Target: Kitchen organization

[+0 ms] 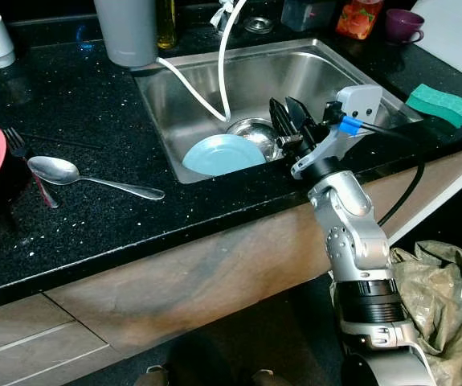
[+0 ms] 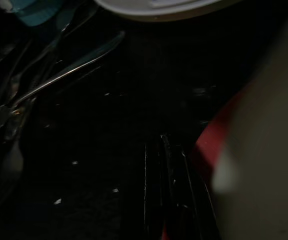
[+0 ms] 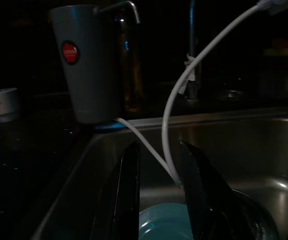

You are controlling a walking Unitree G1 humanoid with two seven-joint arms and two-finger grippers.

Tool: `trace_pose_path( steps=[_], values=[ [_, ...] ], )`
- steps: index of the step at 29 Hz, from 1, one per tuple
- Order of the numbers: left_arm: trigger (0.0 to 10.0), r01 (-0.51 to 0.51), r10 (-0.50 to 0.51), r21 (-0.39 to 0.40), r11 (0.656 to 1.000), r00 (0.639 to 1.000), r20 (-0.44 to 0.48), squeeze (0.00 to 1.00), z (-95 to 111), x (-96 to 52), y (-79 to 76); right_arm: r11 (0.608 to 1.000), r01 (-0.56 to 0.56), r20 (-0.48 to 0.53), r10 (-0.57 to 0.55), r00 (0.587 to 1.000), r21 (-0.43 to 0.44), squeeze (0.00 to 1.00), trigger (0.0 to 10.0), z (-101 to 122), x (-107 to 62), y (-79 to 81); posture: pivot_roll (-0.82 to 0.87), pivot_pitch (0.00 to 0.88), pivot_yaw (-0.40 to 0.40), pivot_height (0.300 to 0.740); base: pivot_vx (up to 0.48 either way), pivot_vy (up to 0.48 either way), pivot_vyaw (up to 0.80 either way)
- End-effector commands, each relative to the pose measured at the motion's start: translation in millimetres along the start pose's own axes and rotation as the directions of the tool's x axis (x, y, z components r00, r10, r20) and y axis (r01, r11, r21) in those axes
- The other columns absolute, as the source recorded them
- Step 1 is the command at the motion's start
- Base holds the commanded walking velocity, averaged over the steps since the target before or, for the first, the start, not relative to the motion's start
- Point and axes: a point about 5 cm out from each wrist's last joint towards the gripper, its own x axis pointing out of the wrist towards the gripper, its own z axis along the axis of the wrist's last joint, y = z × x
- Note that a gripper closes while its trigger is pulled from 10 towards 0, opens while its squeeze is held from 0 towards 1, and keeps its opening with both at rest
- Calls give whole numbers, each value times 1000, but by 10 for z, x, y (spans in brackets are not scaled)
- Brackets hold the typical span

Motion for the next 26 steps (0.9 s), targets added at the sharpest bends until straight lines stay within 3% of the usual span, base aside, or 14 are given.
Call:
trace_pose_path(
  steps=[1, 2, 3, 5, 7, 8, 10, 18, 21, 26],
  values=[
    [10000, 54, -55, -16, 998, 996, -73, 0, -182, 55, -174, 1000, 2, -6, -2, 1000, 10, 0, 10000, -36, -14, -6, 53, 152, -39, 740, 0, 0, 0],
    [10000, 107, -108, -33, 994, 993, -56, 0, -143, 85, -349, 1000, -1, -5, 1, 1000, 10, 0, 10000, -34, -6, 2, 50, 149, -38, 740, 0, 0, 0],
    [10000, 107, -108, -33, 994, 993, -56, 0, -143, 85, -349, 1000, -1, -5, 1, 1000, 10, 0, 10000, -34, -6, 2, 50, 149, -38, 740, 0, 0, 0],
    [10000, 144, -145, -48, 988, 989, -38, 0, -103, 112, -532, 1000, -3, -4, 3, 1000, 9, 0, 10000, -31, -2, 5, 48, 147, -37, 740, 0, 0, 0],
    [10000, 155, -157, -55, 986, 987, -32, 0, -90, 119, -591, 1000, -4, -4, 4, 1000, 8, 0, 10000, -30, -2, 5, 48, 147, -37, 740, 0, 0, 0],
    [10000, 175, -177, -70, 982, 984, -15, 0, -57, 133, -737, 1000, -2, -3, 2, 1000, 6, 0, 10000, -23, -3, 1, 41, 143, -34, 740, 0, 0, 0],
    [10000, 190, -191, -78, 979, 982, -2, 0, -27, 142, -852, 1000, -1, -2, 1, 1000, 4, 0, 10000, -17, -6, -5, 39, 142, -33, 740, 0, 0, 0],
    [10000, 206, -204, -93, 974, 979, 24, 0, 34, 139, -1003, 1000, 3, 0, -3, 1000, 0, 0, 10000, -10, -12, -15, 38, 141, -32, 740, 0, 0, 0],
    [10000, 151, -144, -102, 983, 987, 73, 0, 147, 155, -1071, 1000, 1, -1, -1, 1000, 3, 0, 10000, -16, -10, -14, 43, 142, -37, 740, 0, 0, 0],
    [10000, 140, -124, -111, 984, 983, 137, 0, 337, 165, -1264, 1000, -5, -2, 5, 1000, 5, 0, 10000, -22, 11, -4, 42, 144, -41, 740, 0, 0, 0]
  ],
)
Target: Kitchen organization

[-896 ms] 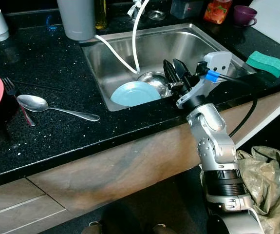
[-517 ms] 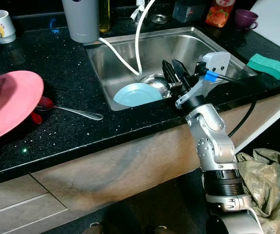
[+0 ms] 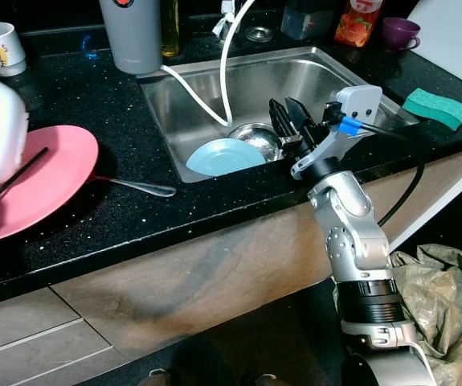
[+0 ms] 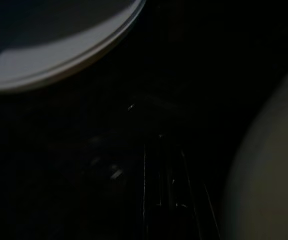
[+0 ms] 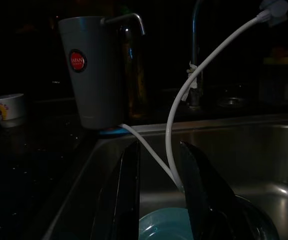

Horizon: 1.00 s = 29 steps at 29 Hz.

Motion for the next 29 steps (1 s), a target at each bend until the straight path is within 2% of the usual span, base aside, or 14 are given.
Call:
trace_pose_path(
  steps=[1, 3, 13, 14, 15, 16, 18, 21, 22, 23, 24, 25, 26, 29],
  values=[
    [10000, 9, -9, 8, 1000, 1000, -3, 0, -24, 24, -82, 1000, -1, 0, 1, 1000, 6, 0, 10000, -16, 4, -6, 41, 145, -41, 740, 0, 0, 0],
    [10000, 30, -30, 1, 1000, 999, 20, 0, 40, 43, -196, 1000, 0, 0, 0, 1000, 5, 0, 10000, -13, 5, -10, 39, 145, -39, 740, 0, 0, 0],
    [10000, 44, -42, -21, 999, 996, 74, 0, 186, 78, -346, 1000, 7, 1, -7, 1000, -1, 0, 10000, -6, -4, -27, 35, 148, -35, 740, 0, 0, 0],
    [10000, 64, -60, -31, 997, 991, 122, 0, 276, 75, -385, 1000, 6, 1, -6, 1000, 0, 0, 10000, -5, -3, -27, 34, 148, -37, 740, 0, 0, 0],
    [10000, 64, -60, -31, 997, 991, 122, 0, 276, 75, -385, 1000, 6, 1, -6, 1000, 0, 0, 10000, -5, -3, -27, 34, 148, -37, 740, 0, 0, 0],
    [10000, 81, -73, -42, 996, 982, 175, 0, 383, 60, -394, 1000, 5, 3, -5, 1000, 0, 0, 10000, -1, 0, -25, 34, 148, -37, 740, 0, 0, 0],
    [10000, 80, -70, -43, 996, 979, 194, 0, 426, 52, -385, 1000, 5, 4, -5, 1000, 0, 0, 10000, 2, 2, -23, 33, 149, -36, 740, 0, 0, 0],
    [10000, -4, 1, 9, 1000, 954, 299, 0, 754, -35, -145, 1000, 0, 8, 0, 1000, 4, 0, 10000, 17, 11, -17, 34, 152, -36, 740, 0, 0, 0],
    [10000, -4, 1, 9, 1000, 954, 299, 0, 754, -35, -145, 1000, 0, 8, 0, 1000, 4, 0, 10000, 17, 11, -17, 34, 152, -36, 740, 0, 0, 0],
    [10000, -55, 45, 17, 998, 933, 358, 0, 922, -92, -10, 1000, -2, 8, 2, 1000, 8, 0, 10000, 18, 10, -17, 39, 153, -39, 740, 0, 0, 0],
    [10000, -55, 45, 17, 998, 933, 358, 0, 922, -92, -10, 1000, -2, 8, 2, 1000, 8, 0, 10000, 18, 10, -17, 39, 153, -39, 740, 0, 0, 0],
    [10000, -86, 71, 19, 996, 914, 399, 0, 1028, -134, 64, 1000, -2, 8, 2, 1000, 12, 0, 10000, 16, 10, -17, 40, 153, -39, 740, 0, 0, 0],
    [10000, -79, 61, 17, 997, 872, 485, 0, 1237, -225, 132, 1000, -4, 7, 4, 1000, 18, 0, 10000, 10, 8, -12, 44, 153, -41, 740, 0, 0, 0],
    [10000, 114, -106, 20, 993, 819, 564, 0, 1386, -302, -22, 1000, -7, 7, 7, 1000, 24, 0, 10000, 2, 12, 3, 47, 153, -42, 740, 0, 0, 0]
  ],
)
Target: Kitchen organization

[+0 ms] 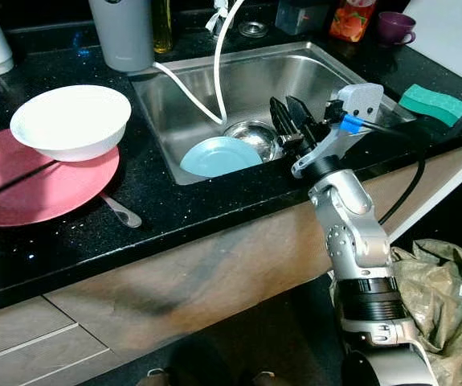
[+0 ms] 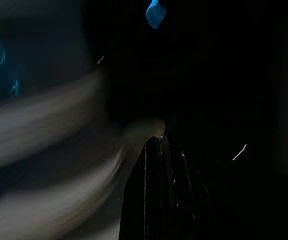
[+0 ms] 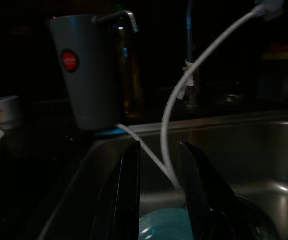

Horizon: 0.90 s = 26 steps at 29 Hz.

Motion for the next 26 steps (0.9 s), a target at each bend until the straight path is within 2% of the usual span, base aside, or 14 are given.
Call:
trace_pose_path(
  steps=[1, 2, 4, 5, 6, 10, 13, 14, 16, 19, 20, 21, 23, 26],
  values=[
    [10000, 211, -210, -56, 976, 977, 28, 0, -19, -33, -217, 1000, -9, 1, 9, 1000, 12, 0, 10000, -12, 10, 29, 47, 154, -37, 740, 0, 0, 0],
    [10000, 263, -261, -62, 963, 965, 37, 0, -20, -48, -271, 1000, -10, 2, 10, 1000, 14, 0, 10000, -12, 14, 35, 47, 154, -37, 740, 0, 0, 0],
    [10000, 408, -407, -4, 913, 913, 32, 0, -100, -147, -424, 1000, -12, 3, 12, 1000, 15, 0, 10000, -9, 27, 51, 46, 154, -35, 740, 0, 0, 0],
    [10000, 408, -407, -4, 913, 913, 32, 0, -100, -147, -424, 1000, -12, 3, 12, 1000, 15, 0, 10000, -9, 27, 51, 46, 154, -35, 740, 0, 0, 0],
    [10000, 510, -510, 67, 858, 860, -4, 0, -238, -278, -520, 1000, -16, 7, 16, 1000, 17, 0, 10000, 2, 44, 71, 41, 155, -30, 740, 0, 0, 0],
    [10000, 511, -511, 31, 859, 859, -21, 0, -334, -341, -479, 1000, -19, 12, 18, 1000, 19, 0, 10000, 15, 59, 85, 41, 159, -31, 740, 0, 0, 0],
    [10000, 470, -472, -67, 880, 881, -27, 8, -393, -377, -362, 1000, -21, 15, 21, 1000, 23, 0, 10000, 22, 68, 93, 42, 159, -33, 740, 0, 0, 0],
    [10000, 466, -472, -108, 878, 881, -35, 1000, -407, -397, -334, 999, -23, 16, 22, 1000, 23, 0, 10000, 24, 69, 95, 43, 160, -35, 740, 0, 0, 0],
    [10000, 466, -477, -167, 869, 878, -31, 1000, -400, -448, -291, 999, -25, 17, 24, 1000, 24, 0, 10000, 27, 72, 98, 45, 161, -35, 740, 0, 0, 0],
    [10000, 430, -465, -354, 830, 885, -14, 1000, -372, -501, -201, 999, -28, 18, 27, 999, 27, 0, 10000, 26, 77, 107, 49, 160, -36, 740, 0, 0, 0],
    [10000, 430, -465, -354, 830, 885, -14, 1000, -372, -501, -201, 999, -28, 18, 27, 999, 27, 0, 10000, 26, 77, 107, 49, 160, -36, 740, 0, 0, 0],
    [10000, 411, -461, -391, 824, 887, -39, 1000, -396, -519, -166, 999, -29, 17, 29, 999, 29, 0, 10000, 23, 79, 112, 50, 160, -36, 740, 0, 0, 0],
    [10000, 310, -432, -489, 815, 888, -158, 1000, -521, -535, -85, 999, -33, 16, 33, 999, 33, 0, 10000, 14, 80, 126, 53, 159, -39, 740, 0, 0, 0],
    [10000, 186, -356, -474, 861, 886, -299, 1000, -702, -557, 13, 999, -40, 16, 39, 999, 38, 0, 10000, 6, 88, 146, 58, 157, -41, 740, 0, 0, 0]
  ],
)
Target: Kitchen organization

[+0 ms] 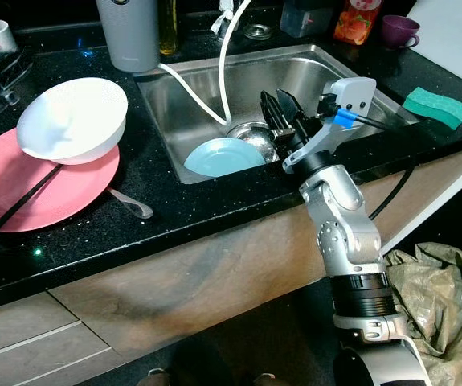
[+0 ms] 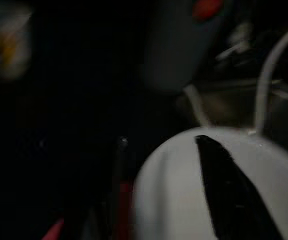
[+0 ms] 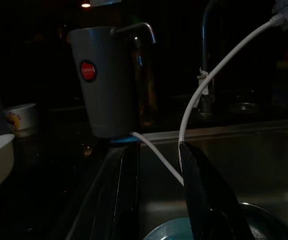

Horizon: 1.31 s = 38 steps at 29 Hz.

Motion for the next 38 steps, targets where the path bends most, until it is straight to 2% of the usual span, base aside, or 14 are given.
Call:
trace_pose_path(
  steps=[1, 4, 6, 7, 9, 10, 17, 20, 27, 28, 30, 31, 32, 38],
  values=[
    [10000, -64, 64, -5, 998, 997, -42, 1000, -29, -45, 102, 1000, -10, -3, 10, 1000, 11, 0, 10000, -20, 12, 24, 58, 157, -41, 740, 0, 0, 0],
    [10000, -58, 56, -29, 998, 996, -62, 1000, -80, -52, 85, 1000, -14, -1, 14, 1000, 13, 0, 10000, -21, 18, 37, 53, 155, -38, 740, 0, 0, 0],
    [10000, -27, 25, -150, 988, 1000, -16, 1000, -13, -49, 34, 1000, -17, 2, 17, 1000, 11, 0, 10000, -12, 24, 46, 50, 151, -35, 740, 0, 0, 0],
    [10000, -30, 31, -241, 970, 1000, -1, 471, 61, -58, 55, 1000, -17, 6, 17, 1000, 10, 0, 10000, 2, 26, 44, 49, 148, -33, 740, 0, 0, 0],
    [10000, -37, 36, -268, 963, 999, -8, 471, 77, -65, 73, 1000, -17, 7, 17, 1000, 9, 0, 10000, 6, 26, 42, 49, 148, -33, 740, 0, 0, 0],
    [10000, -38, 27, -290, 956, 999, -40, 0, 76, -87, 98, 1000, -17, 8, 17, 1000, 8, 0, 10000, 10, 24, 39, 49, 146, -32, 740, 0, 0, 0],
    [10000, -59, 1, -268, 961, 978, -211, 0, -101, -171, 125, 1000, -17, 8, 17, 1000, 7, 0, 10000, 7, 18, 37, 56, 140, -32, 740, 0, 0, 0],
    [10000, -141, 99, -106, 984, 940, -327, 0, -254, -232, 215, 1000, -18, 8, 18, 1000, 10, 0, 10000, 1, 23, 45, 56, 139, -30, 740, 0, 0, 0],
    [10000, -138, 87, -120, 983, 930, -356, 0, -300, -225, 202, 1000, -18, 6, 18, 1000, 10, 0, 10000, -1, 22, 36, 54, 144, -31, 740, 0, 0, 0],
    [8471, -127, 75, -127, 984, 935, -348, 0, -296, -214, 186, 1000, -18, 6, 17, 1000, 9, 0, 10000, 1, 22, 35, 53, 144, -30, 740, 0, 0, 0],
    [8471, -118, 67, -132, 984, 937, -342, 0, -293, -207, 176, 1000, -17, 6, 17, 1000, 9, 0, 10000, 1, 22, 34, 53, 144, -30, 740, 0, 0, 0],
    [2667, -115, 63, -142, 983, 941, -332, 0, -288, -196, 167, 1000, -17, 6, 17, 1000, 9, 0, 10000, 2, 23, 33, 53, 144, -29, 740, 0, 0, 0],
    [0, -102, 53, -144, 984, 949, -311, 0, -275, -176, 148, 1000, -15, 6, 15, 1000, 9, 0, 10000, 3, 23, 32, 53, 144, -29, 740, 0, 0, 0],
    [0, -108, 67, -173, 979, 971, -229, 0, -182, -121, 139, 1000, -13, 7, 13, 1000, 7, 0, 10000, 8, 25, 25, 51, 149, -29, 740, 0, 0, 0]
  ],
)
